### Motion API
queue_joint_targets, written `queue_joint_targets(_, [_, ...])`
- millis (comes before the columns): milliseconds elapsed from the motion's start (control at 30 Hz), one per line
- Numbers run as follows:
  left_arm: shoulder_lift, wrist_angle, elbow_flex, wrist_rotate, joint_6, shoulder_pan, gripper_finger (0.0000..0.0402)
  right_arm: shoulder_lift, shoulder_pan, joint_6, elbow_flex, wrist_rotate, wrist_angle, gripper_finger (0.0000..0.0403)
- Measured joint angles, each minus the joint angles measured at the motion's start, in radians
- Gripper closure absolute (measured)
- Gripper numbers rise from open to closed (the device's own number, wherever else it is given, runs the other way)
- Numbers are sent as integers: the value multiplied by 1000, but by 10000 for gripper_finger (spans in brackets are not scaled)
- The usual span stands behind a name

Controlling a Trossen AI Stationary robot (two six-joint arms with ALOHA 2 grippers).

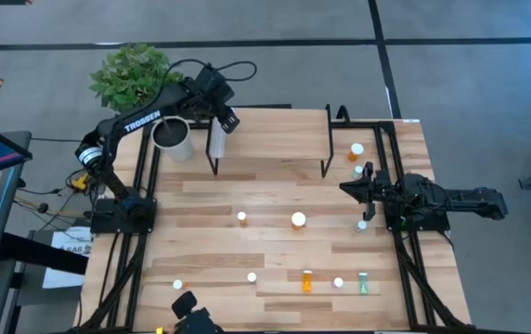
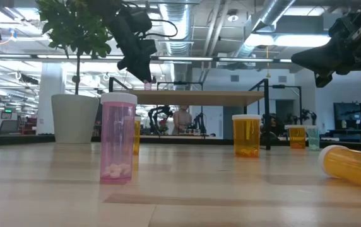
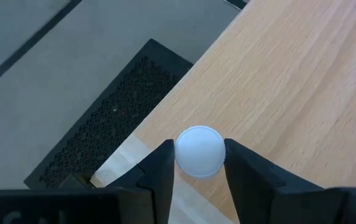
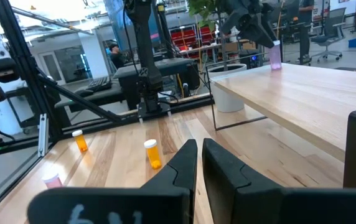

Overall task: Pick and place medicine bottles onto shelf by color
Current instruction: Put the top pink pill bottle on the shelf, then put the top large orange pill bottle on the shelf

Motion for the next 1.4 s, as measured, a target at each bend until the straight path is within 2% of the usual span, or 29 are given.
queue_joint_targets(633, [-3,-10,-3,-11,-21,-3,226,0,0,0,0,0,0,351])
queue_joint_targets(1033, [-97,-32,-2,-19,-15,-12,206,0,0,0,0,0,0,351])
queue_joint_targets(1267, [-174,-49,-2,53,-20,-75,206,0,0,0,0,0,0,351])
queue_joint_targets(1400, [-217,-49,-2,14,-24,-155,207,0,0,0,0,0,0,351])
